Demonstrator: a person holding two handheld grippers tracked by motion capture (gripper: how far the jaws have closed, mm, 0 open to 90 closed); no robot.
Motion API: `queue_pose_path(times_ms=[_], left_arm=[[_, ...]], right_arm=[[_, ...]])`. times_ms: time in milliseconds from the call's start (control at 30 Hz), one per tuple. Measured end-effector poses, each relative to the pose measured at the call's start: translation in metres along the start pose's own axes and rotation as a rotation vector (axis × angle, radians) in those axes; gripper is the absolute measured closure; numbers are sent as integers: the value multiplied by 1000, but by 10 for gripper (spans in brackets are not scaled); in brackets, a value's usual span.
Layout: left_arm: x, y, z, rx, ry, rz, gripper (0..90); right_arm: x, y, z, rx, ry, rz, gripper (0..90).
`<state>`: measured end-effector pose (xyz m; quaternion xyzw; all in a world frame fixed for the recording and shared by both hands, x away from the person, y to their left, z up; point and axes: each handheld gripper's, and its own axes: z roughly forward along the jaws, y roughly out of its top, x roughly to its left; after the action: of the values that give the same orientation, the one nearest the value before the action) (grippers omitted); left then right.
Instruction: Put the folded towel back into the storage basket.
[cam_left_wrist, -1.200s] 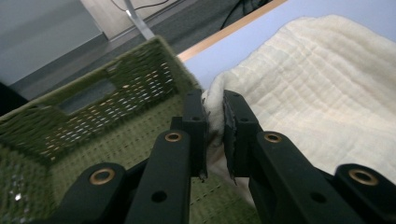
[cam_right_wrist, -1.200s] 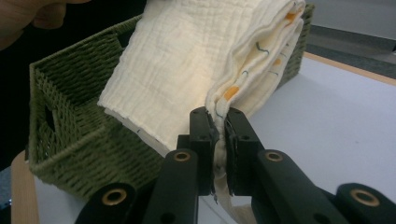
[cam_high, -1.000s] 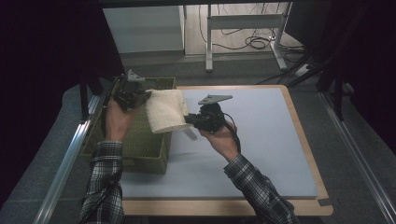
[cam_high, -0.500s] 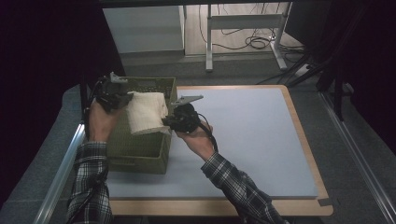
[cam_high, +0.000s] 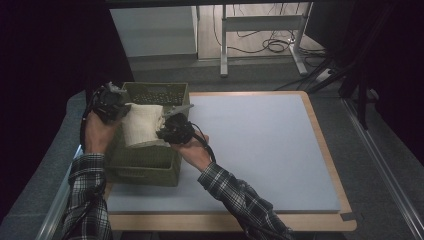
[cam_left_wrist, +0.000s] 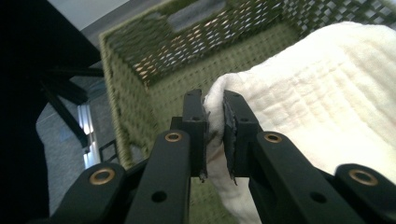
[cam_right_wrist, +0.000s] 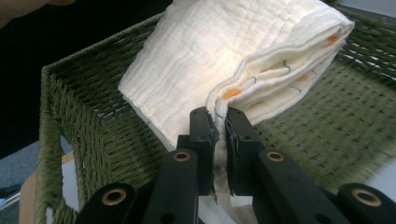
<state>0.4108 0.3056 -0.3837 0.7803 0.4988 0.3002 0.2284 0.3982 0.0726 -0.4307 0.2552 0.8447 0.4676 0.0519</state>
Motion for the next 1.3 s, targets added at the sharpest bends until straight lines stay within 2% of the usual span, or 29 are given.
queue_pose_path(times_ms=[133,333,500,700,733,767,800,833,867,900,967,1067,1267,1300], left_arm=[[4,-7,9,24,-1,-2,808],[1,-6,24,50,-11,18,807],[-7,-3,43,98,-5,61,806],[-11,-4,58,156,-12,84,792],[-11,-4,58,156,-12,84,772],[-12,-5,63,172,-14,83,735],[-13,-5,68,198,-21,82,682],[-15,-7,77,237,-10,90,619],[-15,-7,77,237,-10,90,580],[-16,-9,81,248,-4,96,580],[-18,-10,85,250,-15,86,557],[-18,-9,84,246,-19,79,532],[-17,-6,78,204,-32,29,457],[-18,-5,76,191,-46,6,417]], right_arm=[[6,2,14,28,5,-16,825],[10,2,24,67,-4,-29,822],[13,4,30,98,-22,-58,820],[16,5,34,131,-37,-91,780],[16,5,34,131,-37,-91,780],[18,6,35,149,-32,-89,692],[19,6,35,143,-33,-96,653],[19,6,35,139,-36,-100,641],[20,6,35,138,-36,-102,637],[20,6,35,138,-36,-102,637],[17,5,33,128,-52,-108,637],[11,3,30,122,-50,-91,634],[5,2,22,97,-40,-81,596],[4,1,18,86,-34,-83,573]])
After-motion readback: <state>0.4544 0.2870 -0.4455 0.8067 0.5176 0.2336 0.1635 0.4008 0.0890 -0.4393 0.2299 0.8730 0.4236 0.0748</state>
